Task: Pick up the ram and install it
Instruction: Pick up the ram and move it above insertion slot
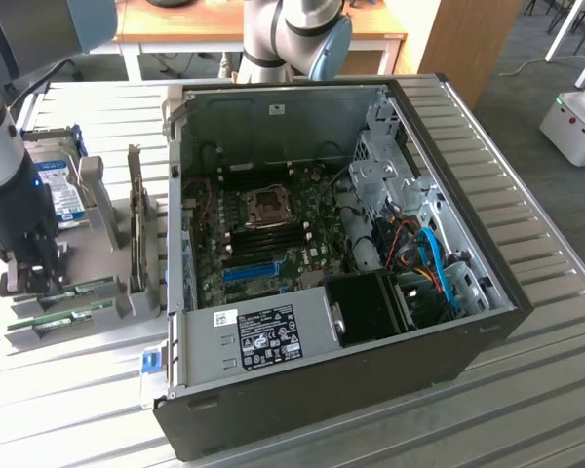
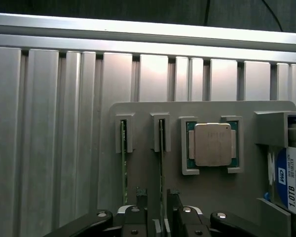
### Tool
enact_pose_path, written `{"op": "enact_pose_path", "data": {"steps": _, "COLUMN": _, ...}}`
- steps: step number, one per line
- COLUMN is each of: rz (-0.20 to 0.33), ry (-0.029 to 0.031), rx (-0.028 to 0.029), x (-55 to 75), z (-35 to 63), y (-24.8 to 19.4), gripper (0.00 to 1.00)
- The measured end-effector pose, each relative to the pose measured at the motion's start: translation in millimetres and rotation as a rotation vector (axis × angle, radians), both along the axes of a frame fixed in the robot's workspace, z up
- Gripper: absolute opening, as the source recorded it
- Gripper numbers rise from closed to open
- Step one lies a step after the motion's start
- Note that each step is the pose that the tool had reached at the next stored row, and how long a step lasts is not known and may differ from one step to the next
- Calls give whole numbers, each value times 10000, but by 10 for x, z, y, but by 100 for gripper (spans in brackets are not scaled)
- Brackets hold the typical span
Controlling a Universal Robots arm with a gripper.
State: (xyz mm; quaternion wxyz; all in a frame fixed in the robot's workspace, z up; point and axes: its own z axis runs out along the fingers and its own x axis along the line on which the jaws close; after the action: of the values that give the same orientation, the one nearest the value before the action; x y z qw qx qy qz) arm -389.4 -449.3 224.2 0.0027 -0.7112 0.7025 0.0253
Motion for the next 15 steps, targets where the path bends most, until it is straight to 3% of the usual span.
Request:
{"op": "enact_pose_path", "data": {"steps": 2, "rz": 0, "ry": 1, "rx": -259, "x": 3, "z": 5, "y": 0, "gripper": 30}}
{"op": "enact_pose_path", "data": {"steps": 4, "rz": 1, "ry": 1, "rx": -366, "x": 5, "z": 8, "y": 0, "gripper": 30}}
{"op": "enact_pose_path", "data": {"steps": 15, "rz": -2, "ry": 0, "rx": -368, "x": 4, "z": -3, "y": -1, "gripper": 30}}
